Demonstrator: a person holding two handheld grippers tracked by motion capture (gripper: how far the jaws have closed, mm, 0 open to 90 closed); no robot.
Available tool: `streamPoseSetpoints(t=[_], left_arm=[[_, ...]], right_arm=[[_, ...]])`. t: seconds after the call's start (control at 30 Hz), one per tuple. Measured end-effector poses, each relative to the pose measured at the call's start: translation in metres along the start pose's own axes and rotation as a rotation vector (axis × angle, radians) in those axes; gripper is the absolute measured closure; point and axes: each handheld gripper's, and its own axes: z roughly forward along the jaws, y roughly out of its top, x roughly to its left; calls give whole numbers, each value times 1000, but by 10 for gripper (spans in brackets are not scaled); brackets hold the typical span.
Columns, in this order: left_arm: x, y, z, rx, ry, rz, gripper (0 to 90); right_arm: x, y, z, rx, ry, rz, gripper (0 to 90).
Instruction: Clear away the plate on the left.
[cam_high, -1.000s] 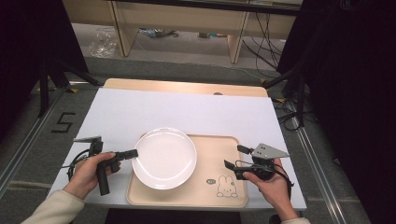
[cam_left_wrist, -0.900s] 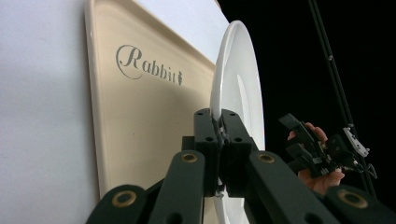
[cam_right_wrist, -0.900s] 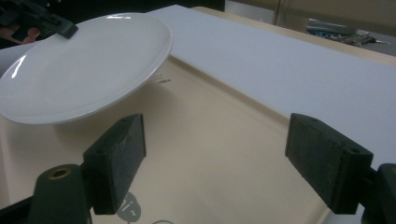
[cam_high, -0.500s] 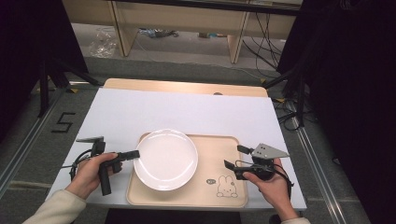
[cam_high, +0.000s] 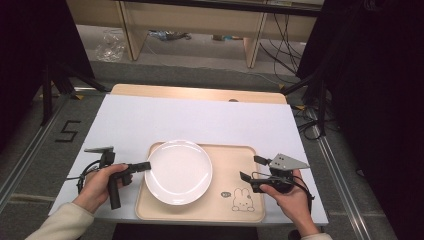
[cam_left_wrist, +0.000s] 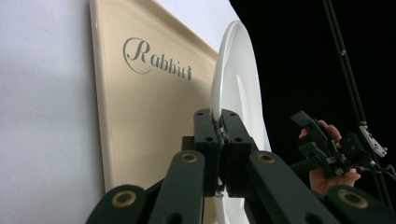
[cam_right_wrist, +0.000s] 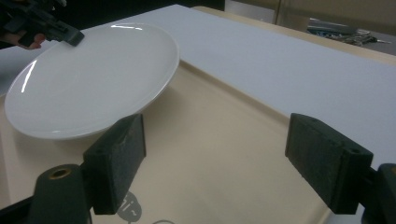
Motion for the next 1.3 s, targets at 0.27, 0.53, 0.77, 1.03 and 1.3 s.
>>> streamPoseSetpoints(t=[0.27, 0.53, 0.77, 1.03, 1.3], left_arm=[[3, 0, 3, 5, 19, -4, 861], [3, 0, 5, 8, 26, -10, 858], [5, 0, 6, 12, 37, -6, 853], [5, 0, 7, 17, 53, 3, 852], [5, 1, 8, 35, 82, 67, 837]], right_arm=[[1, 0, 1, -19, -7, 0, 212], [0, 0, 0, 1, 0, -3, 212], [1, 0, 2, -17, -5, 0, 212], [1, 0, 0, 6, 4, 15, 212], [1, 0, 0, 6, 5, 16, 212]])
